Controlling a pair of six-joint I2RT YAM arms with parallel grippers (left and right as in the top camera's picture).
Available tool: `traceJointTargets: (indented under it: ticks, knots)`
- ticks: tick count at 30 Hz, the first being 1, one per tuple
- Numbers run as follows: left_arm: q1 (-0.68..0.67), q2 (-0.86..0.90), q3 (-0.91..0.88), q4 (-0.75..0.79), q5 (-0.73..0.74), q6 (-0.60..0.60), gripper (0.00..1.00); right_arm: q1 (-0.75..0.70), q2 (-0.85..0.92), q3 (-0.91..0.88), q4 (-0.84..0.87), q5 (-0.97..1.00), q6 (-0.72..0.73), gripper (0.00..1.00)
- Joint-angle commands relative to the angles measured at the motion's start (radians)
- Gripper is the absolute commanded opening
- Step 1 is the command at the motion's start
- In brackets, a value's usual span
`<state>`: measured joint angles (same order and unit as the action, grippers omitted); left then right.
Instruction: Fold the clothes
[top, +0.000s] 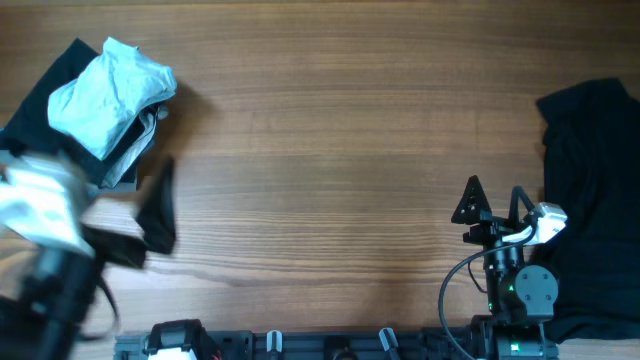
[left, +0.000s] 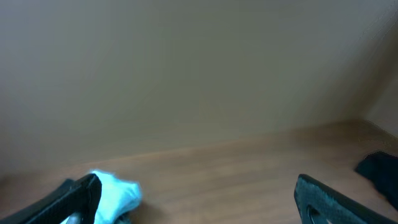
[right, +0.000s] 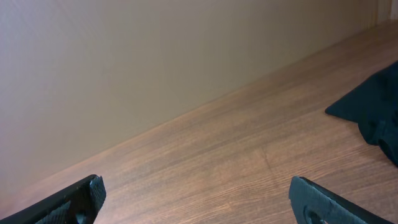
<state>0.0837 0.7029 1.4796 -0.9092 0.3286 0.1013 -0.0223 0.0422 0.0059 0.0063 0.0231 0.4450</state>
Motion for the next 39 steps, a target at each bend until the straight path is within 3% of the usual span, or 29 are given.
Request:
traceJointTargets:
  ticks: [1,6,15,23,28,33,36,39]
  knots:
    - [-0.047,-0.163,-0.357,0.124,0.054,-0.107,1.0,0.002,0.001,0.0,0.003,-0.002,0.01,1.0]
    - [-0.049,-0.387,-0.8,0.377,0.101,-0.109,1.0,0.002,0.001,0.0,0.003,-0.002,0.01,1.0]
    - [-0.048,-0.7,-1.223,0.592,0.09,-0.106,1.0,0.002,0.001,0.0,0.003,-0.002,0.01,1.0]
    - [-0.048,-0.7,-1.449,0.811,0.091,-0.11,1.0,0.002,0.001,0.0,0.003,-0.002,0.01,1.0]
    - [-0.049,-0.7,-1.474,0.898,0.109,-0.111,1.0,0.002,0.001,0.0,0.003,-0.002,0.01,1.0]
    - [-0.049,-0.7,-1.474,1.18,0.116,-0.109,1.0,0.002,0.001,0.0,0.003,-0.002,0.01,1.0]
    - [-0.049,-0.7,-1.474,1.149,0.116,-0.109,1.0,0.002,0.001,0.0,0.003,-0.002,0.01,1.0]
    - [-0.049,-0.7,-1.474,0.956,0.116,-0.109,1.0,0.002,0.001,0.0,0.003,-0.002,0.01,1.0]
